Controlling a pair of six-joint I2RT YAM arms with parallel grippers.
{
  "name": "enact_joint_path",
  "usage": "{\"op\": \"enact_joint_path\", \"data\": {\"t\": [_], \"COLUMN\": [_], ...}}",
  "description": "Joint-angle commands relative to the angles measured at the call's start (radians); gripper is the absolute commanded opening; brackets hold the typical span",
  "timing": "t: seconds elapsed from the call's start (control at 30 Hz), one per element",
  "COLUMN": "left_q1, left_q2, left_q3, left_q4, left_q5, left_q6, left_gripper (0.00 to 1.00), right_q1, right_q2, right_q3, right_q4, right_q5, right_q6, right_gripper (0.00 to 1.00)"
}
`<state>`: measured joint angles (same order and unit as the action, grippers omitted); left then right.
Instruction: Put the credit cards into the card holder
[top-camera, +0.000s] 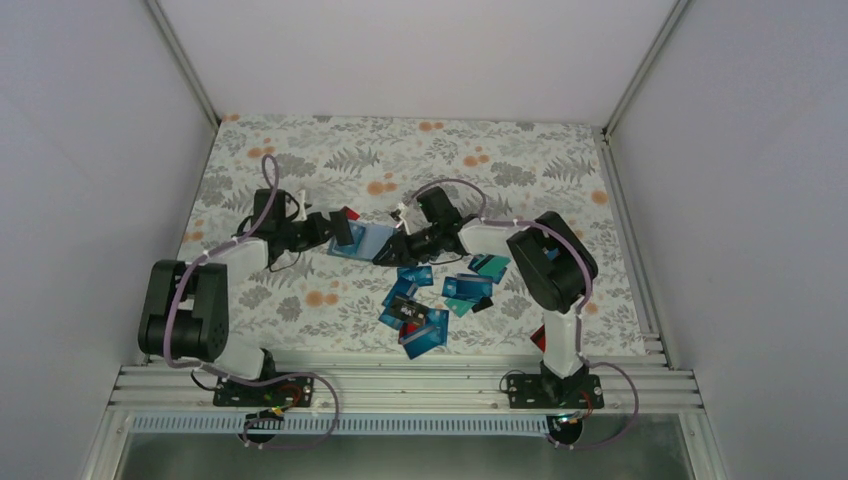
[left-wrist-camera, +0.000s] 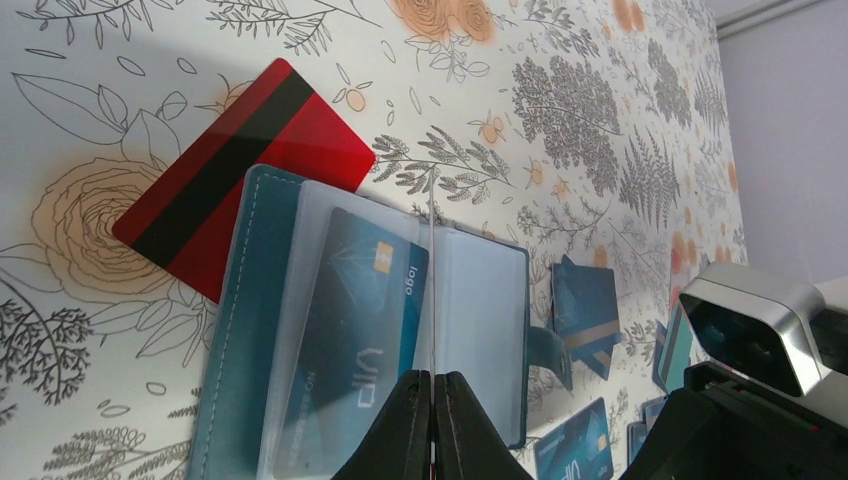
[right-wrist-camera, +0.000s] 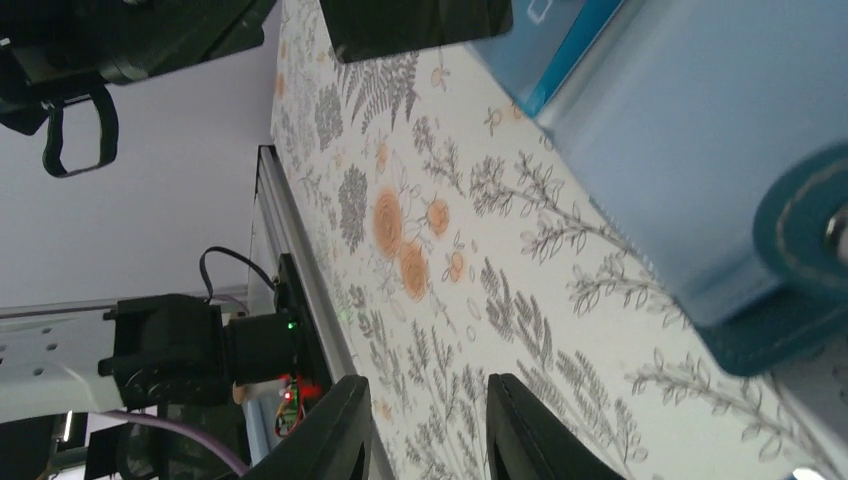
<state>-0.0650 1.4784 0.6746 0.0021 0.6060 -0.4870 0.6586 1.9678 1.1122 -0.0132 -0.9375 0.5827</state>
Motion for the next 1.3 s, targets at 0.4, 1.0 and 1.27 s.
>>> {"op": "enact_joint_path", "data": {"t": [0.4,1.0,1.27], "left_q1": [-0.005,-0.060,-0.067], "left_q2": [0.156,0.231,0.241], "left_q3": [0.002,0.014,0.016], "left_q4": [0.194,0.241,0.266], "left_q5": [0.110,0.118,0.137], "left_q6": [-0.010,-0.043,-0.065], "left_gripper": [0.02,0.02,0.02], "right_q1": [-0.042,-0.090,-0.092], "right_q2": [0.145,0.183,0.193], "right_q3": [0.138,0.111,0.103], "right_q4": [-0.088,-0.124,-0.123], "right_q5": [0.112,0.110,0.105], "right_q6": [-0.017,-0.076,-0.083], "right_gripper": [0.24,0.18,0.16]}}
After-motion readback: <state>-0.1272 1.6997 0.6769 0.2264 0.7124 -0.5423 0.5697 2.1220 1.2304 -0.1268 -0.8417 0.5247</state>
